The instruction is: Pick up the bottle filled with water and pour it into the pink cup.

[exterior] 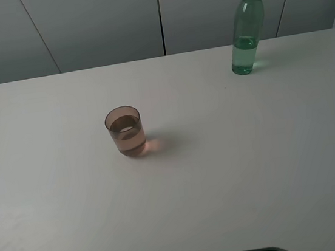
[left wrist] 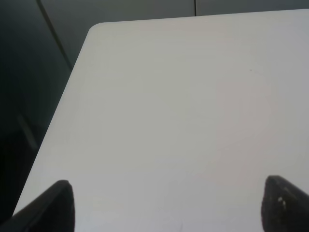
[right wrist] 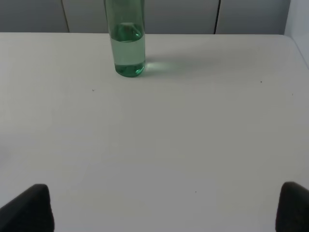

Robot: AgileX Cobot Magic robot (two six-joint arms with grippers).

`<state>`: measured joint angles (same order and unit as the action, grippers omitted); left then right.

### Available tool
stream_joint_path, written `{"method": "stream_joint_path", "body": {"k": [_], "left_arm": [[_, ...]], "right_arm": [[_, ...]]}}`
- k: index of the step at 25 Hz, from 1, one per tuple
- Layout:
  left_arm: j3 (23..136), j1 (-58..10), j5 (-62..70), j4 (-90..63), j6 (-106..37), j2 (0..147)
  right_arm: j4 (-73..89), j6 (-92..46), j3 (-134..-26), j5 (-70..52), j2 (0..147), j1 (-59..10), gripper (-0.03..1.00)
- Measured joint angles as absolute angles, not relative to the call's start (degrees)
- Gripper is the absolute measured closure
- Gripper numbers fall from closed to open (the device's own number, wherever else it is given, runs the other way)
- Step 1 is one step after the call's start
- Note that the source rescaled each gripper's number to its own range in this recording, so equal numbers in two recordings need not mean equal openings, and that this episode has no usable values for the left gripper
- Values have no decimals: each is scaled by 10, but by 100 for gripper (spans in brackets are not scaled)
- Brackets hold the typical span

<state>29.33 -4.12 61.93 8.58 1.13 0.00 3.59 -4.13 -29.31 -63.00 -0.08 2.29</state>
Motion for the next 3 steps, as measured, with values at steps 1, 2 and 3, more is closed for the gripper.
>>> {"method": "stream_joint_path", "body": {"k": [1,2,3], "left_arm": [[293,-41,619,86,11,0],[293,-41,619,86,11,0],[293,-41,619,86,11,0]], "right_arm": [[36,-41,-293,-630,-1,23,-3],[36,-41,-293,-630,-1,23,-3],[36,-41,-293,-630,-1,23,-3]]}}
